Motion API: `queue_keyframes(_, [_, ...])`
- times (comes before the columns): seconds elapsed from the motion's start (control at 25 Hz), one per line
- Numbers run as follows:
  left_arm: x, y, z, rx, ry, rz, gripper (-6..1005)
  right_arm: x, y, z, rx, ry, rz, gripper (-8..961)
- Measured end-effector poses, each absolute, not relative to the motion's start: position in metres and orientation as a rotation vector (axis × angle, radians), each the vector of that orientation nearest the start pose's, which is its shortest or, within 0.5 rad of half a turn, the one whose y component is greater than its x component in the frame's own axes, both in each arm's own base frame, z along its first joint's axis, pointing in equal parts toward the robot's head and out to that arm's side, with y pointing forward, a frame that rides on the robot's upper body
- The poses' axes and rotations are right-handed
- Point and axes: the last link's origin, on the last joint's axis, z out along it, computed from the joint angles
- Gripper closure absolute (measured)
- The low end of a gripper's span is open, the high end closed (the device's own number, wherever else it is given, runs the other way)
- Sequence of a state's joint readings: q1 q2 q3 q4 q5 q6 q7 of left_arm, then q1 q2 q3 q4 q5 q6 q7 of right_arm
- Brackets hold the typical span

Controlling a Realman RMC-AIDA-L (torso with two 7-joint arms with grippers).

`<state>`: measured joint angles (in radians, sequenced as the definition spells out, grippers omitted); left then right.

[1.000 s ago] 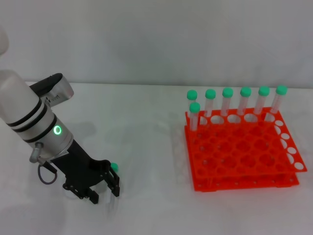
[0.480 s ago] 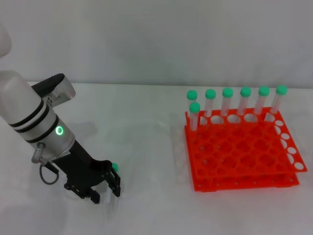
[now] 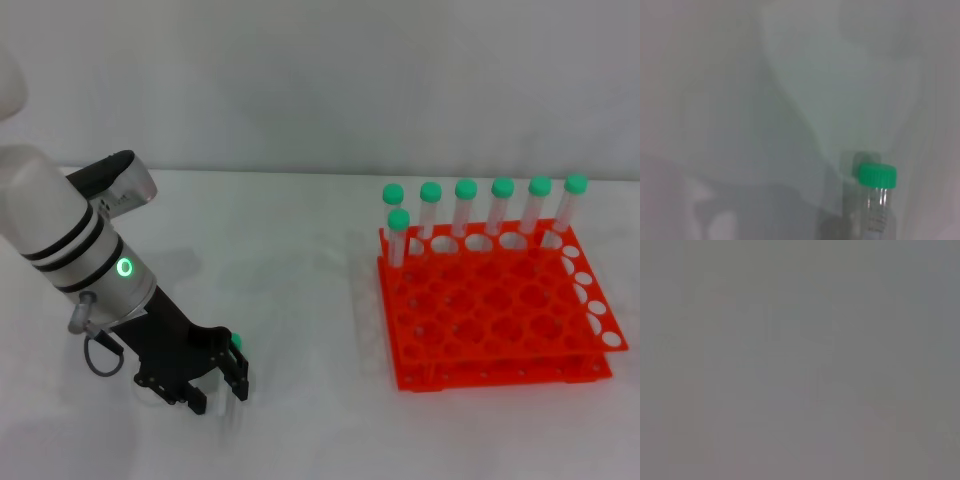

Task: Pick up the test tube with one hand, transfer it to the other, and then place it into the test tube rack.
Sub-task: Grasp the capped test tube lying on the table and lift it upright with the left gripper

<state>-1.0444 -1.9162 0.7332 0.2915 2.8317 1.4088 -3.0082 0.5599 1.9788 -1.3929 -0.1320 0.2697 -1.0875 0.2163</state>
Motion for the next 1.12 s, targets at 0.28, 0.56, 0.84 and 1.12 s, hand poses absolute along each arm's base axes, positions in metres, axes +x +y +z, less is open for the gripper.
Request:
queue_keyframes(0.28, [-0.2385,0.3961,-0.0059,2.189,2.514,-0.501,464,0.3412,0.3906,0.0928,-1.286,0.506,0.714,175])
queue_keyframes(0.56, [-0.2375,0.3966,-0.0059,2.192,2.511,-0.501,482,0.3406,0.3912,0.0932,-1.287,0.504,0.715,178])
queue_keyframes(0.84, [-0.2358,0.3969,-0.0067,2.195,2.505,-0.506,509,0.3401,0.3917,0.0935,-1.287,0.503,0.716,182])
queue_keyframes(1.12, [-0.2349,0.3957,-0.0087,2.192,2.497,-0.518,535,0.3402,0.3917,0.0936,-1.287,0.503,0.716,185])
